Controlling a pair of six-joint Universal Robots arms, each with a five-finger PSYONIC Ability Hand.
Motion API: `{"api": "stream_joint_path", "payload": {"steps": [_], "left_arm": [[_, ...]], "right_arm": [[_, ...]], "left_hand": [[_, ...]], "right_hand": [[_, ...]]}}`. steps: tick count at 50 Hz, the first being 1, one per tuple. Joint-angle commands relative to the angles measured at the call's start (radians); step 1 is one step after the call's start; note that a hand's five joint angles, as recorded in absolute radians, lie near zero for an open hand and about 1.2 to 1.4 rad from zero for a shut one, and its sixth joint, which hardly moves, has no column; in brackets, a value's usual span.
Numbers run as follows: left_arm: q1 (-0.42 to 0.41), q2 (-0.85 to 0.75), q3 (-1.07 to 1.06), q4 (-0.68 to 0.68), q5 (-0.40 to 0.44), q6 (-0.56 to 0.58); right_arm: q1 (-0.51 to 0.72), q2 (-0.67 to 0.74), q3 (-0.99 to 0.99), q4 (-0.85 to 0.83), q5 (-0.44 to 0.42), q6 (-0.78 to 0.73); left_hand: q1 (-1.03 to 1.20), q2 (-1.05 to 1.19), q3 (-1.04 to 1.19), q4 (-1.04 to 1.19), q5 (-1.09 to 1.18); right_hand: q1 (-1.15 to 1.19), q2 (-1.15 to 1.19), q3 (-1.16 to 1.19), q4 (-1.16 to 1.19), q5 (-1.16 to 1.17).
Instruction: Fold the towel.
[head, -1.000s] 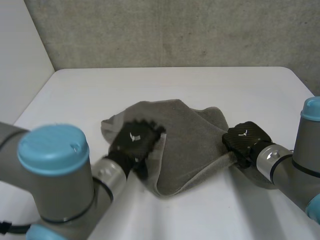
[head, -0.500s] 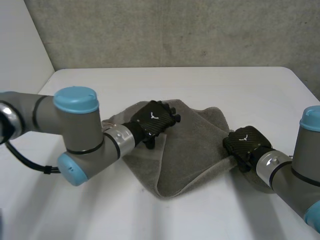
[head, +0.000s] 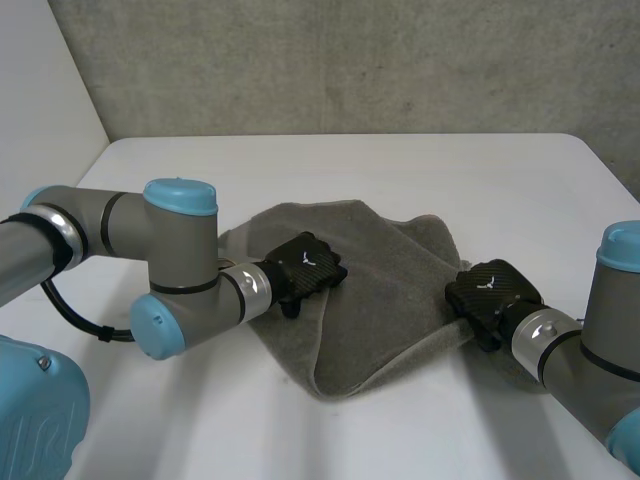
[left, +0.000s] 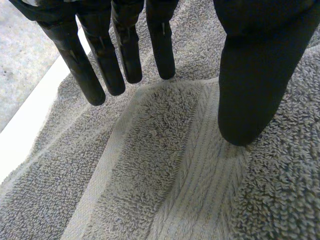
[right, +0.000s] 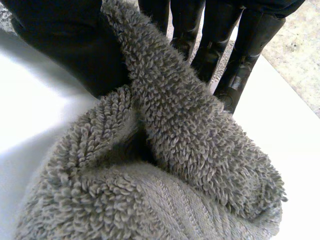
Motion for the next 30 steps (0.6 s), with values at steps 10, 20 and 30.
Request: {"api": "stream_joint_path", "payload": {"steps": [10,20,30], "left_arm": [[0.004,0.003,-0.02,0.006,-0.038,0.0],[0.018,0.021,-0.038,0.009,-0.04,-0.001],[0.018,0.022,-0.04,0.007,-0.043,0.0]], "right_arm": [[0.0,0.003,0.0,0.0,0.0,-0.003],[0.0,0.003,0.0,0.0,0.0,-0.004],[0.0,0.003,0.002,0.0,0.0,-0.004]], "left_hand": [[0.461,0.462,0.467,0.466,0.471],[-0.179,-0.179,-0.173,-0.175,-0.169],[-0.17,-0.17,-0.164,-0.166,-0.16]], "right_hand": [[0.009,0.182,0.182,0.179,0.188],[0.009,0.182,0.182,0.179,0.188],[0.007,0.181,0.18,0.177,0.186]]}}
